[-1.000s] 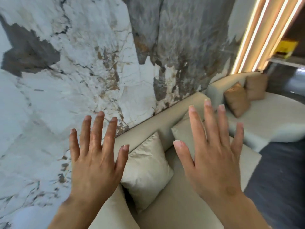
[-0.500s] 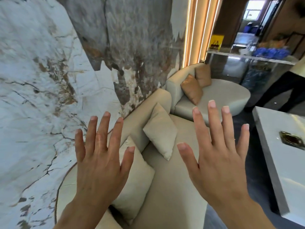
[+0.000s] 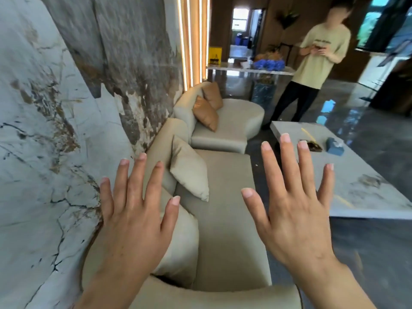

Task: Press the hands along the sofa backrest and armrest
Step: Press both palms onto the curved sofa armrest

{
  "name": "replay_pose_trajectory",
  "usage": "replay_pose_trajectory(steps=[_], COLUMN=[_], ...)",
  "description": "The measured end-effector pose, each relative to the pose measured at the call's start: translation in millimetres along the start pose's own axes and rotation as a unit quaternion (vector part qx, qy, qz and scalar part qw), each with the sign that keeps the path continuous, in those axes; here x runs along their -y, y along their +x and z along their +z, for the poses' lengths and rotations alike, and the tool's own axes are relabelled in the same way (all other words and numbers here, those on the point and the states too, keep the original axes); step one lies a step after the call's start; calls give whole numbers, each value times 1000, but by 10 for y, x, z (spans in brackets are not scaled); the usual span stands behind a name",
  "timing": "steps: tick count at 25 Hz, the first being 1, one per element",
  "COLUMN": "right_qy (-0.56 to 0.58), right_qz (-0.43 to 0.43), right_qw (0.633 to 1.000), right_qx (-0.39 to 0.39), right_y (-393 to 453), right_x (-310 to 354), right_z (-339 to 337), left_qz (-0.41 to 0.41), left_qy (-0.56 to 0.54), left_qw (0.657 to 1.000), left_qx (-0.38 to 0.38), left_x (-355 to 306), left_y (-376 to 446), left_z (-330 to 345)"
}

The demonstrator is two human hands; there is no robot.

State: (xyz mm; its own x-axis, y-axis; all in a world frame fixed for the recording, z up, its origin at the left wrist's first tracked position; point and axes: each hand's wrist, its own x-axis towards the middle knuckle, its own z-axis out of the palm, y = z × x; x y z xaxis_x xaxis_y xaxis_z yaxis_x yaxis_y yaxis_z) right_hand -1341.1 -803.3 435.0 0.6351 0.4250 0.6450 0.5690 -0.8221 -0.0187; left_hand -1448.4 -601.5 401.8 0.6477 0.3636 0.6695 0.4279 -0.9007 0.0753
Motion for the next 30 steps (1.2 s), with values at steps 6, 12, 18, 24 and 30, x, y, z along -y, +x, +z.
replay_pose_trajectory(steps=[6,12,18,24,30], right_qy=[-45,-44,-12,5,12], right_qz=[60,83,79,62,65], right_qw=[997,996,996,989,978], right_qx=[-6,-6,38,134,199], right_y=[-796,-1509,-2269,-2914,-3321], right_x=[646,895,848,886,999], right_z=[-607,-998,-957,-345,936], left_qz=[41,52,39,39,36], left_qy=[-55,-68,-54,-24,-26], left_qw=[997,996,995,985,966], left_qx=[17,31,68,166,256], left_x=[510,694,676,812,1009], left_y=[-497,-1145,-1950,-2744,-3185], left_z=[-538,-862,-933,-500,730])
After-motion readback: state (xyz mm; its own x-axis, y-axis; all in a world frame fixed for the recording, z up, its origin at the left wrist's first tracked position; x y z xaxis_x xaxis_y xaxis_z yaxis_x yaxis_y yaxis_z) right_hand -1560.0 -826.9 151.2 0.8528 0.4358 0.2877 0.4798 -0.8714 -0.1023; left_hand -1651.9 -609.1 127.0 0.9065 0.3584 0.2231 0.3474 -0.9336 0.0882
